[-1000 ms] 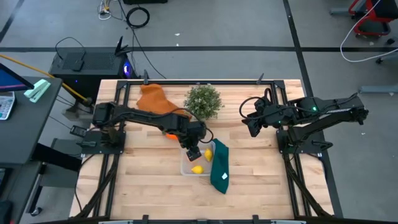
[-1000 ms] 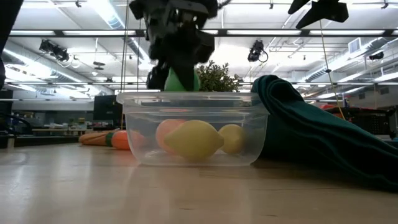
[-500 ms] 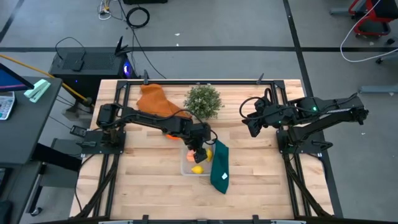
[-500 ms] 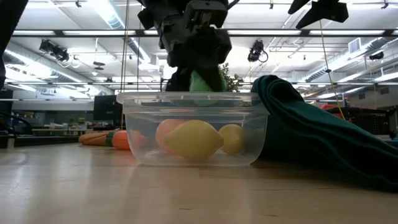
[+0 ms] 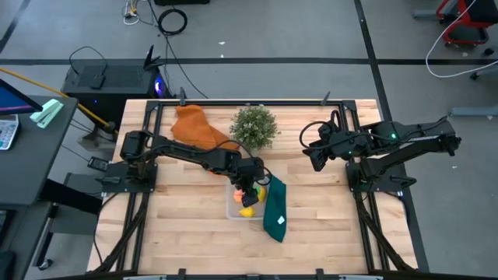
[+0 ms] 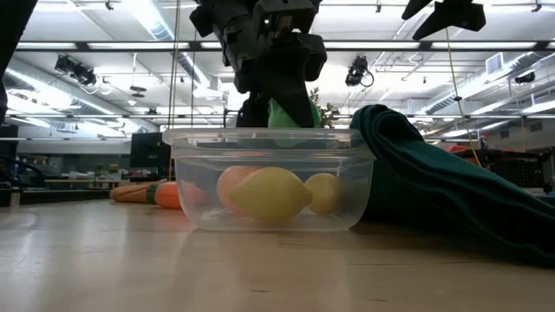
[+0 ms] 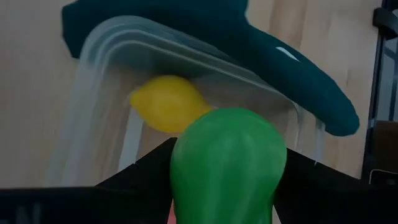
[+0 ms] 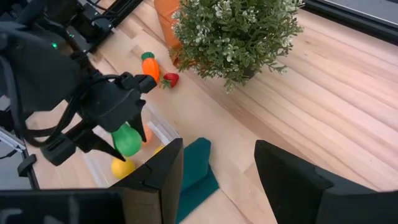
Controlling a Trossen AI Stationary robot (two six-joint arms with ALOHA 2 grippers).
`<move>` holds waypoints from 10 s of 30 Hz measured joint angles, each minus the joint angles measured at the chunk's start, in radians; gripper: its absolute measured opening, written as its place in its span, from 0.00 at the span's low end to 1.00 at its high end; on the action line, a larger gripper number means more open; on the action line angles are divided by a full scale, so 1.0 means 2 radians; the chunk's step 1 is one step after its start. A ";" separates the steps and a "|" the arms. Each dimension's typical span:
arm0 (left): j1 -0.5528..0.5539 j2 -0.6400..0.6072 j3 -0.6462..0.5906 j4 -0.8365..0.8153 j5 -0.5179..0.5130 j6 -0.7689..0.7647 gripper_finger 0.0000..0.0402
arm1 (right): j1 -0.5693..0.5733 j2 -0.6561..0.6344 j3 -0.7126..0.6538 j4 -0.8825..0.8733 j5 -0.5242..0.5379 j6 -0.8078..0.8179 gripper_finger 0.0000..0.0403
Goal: Pick and placing Produce into tupperware
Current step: Put the green pear into the transparent bin, then put the orange carrot into the transparent bin
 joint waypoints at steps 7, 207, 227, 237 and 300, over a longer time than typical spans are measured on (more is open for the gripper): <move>0.000 0.000 0.000 -0.003 -0.003 0.019 0.54 | 0.000 0.000 0.000 0.000 0.000 0.000 0.41; 0.136 -0.181 -0.296 -0.008 -0.065 0.310 0.75 | 0.000 0.000 0.000 0.007 -0.010 -0.039 0.41; 0.128 -0.140 -0.290 -0.001 -0.059 0.283 0.69 | 0.000 0.000 0.000 0.008 -0.009 -0.034 0.41; 0.128 -0.140 -0.290 0.000 -0.062 0.280 0.54 | 0.000 0.000 0.000 0.008 -0.009 -0.034 0.41; -0.013 -0.076 -0.038 -0.056 -0.052 0.106 0.49 | 0.000 0.000 0.000 0.005 -0.019 -0.048 0.41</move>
